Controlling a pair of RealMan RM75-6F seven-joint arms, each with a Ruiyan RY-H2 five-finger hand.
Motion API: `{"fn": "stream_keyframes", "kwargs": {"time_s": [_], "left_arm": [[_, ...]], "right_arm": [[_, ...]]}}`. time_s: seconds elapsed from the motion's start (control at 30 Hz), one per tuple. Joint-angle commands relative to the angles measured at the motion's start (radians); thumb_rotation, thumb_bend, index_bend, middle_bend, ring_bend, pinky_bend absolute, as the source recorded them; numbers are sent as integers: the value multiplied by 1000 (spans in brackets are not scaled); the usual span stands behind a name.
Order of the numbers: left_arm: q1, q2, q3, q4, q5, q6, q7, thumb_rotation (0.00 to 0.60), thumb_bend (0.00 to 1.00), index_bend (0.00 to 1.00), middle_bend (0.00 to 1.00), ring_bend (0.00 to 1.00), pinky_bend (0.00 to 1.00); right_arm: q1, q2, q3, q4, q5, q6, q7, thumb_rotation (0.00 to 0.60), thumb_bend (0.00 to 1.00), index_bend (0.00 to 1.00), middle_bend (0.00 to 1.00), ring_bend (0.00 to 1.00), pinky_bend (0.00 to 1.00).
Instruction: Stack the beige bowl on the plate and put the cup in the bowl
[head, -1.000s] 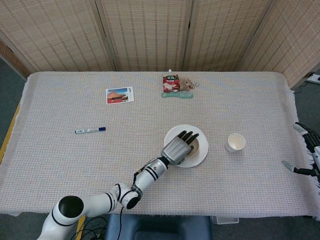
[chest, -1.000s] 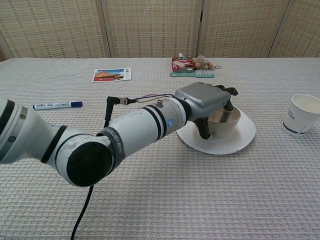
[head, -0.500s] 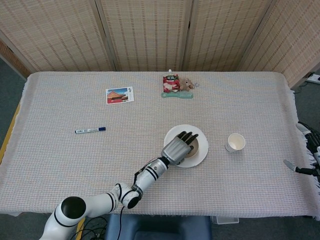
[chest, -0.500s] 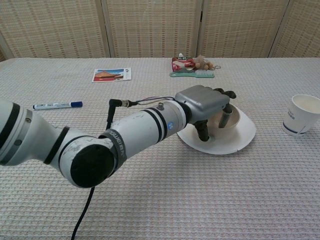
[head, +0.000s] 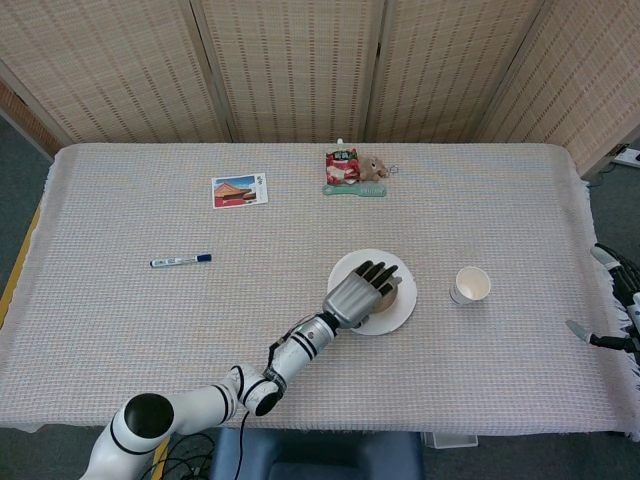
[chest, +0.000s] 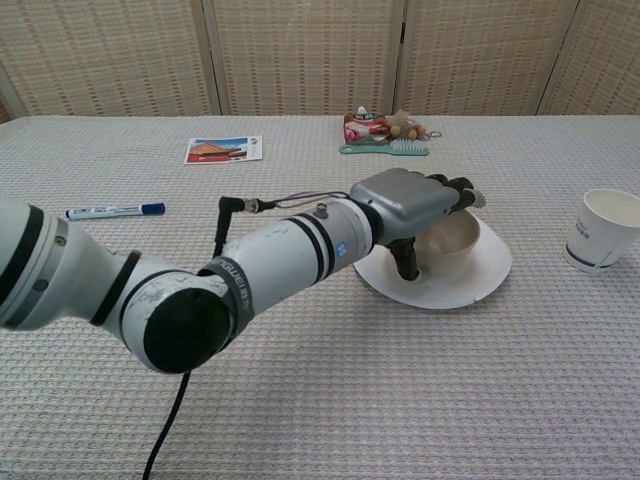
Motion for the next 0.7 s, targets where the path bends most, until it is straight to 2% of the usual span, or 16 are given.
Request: {"fn": "stream_keyframes", "kwargs": {"time_s": [0.03, 0.2, 0.53, 0.7], "left_arm": [[6, 12, -6, -30, -26, -12, 36, 600, 323, 24, 0, 0, 139], [30, 46, -18, -132, -102, -2, 160, 600, 300, 0, 0, 0, 139], [97, 161, -8, -447, -237, 141, 437, 600, 295, 0, 0, 0, 139], [183, 305, 41, -748, -306, 317, 626, 600, 295, 0, 0, 0, 139]], "right_arm": [[1, -1, 0, 0, -1, -1, -1, 600, 209, 0, 0, 0, 0], [4, -3, -2, -2, -10, 2, -7, 600, 209, 0, 0, 0, 0], [4, -3, -7, -14, -26, 14, -32, 600, 209, 0, 0, 0, 0], [-2, -4, -9, -28, -32, 29, -68, 600, 209, 0, 0, 0, 0]]}}
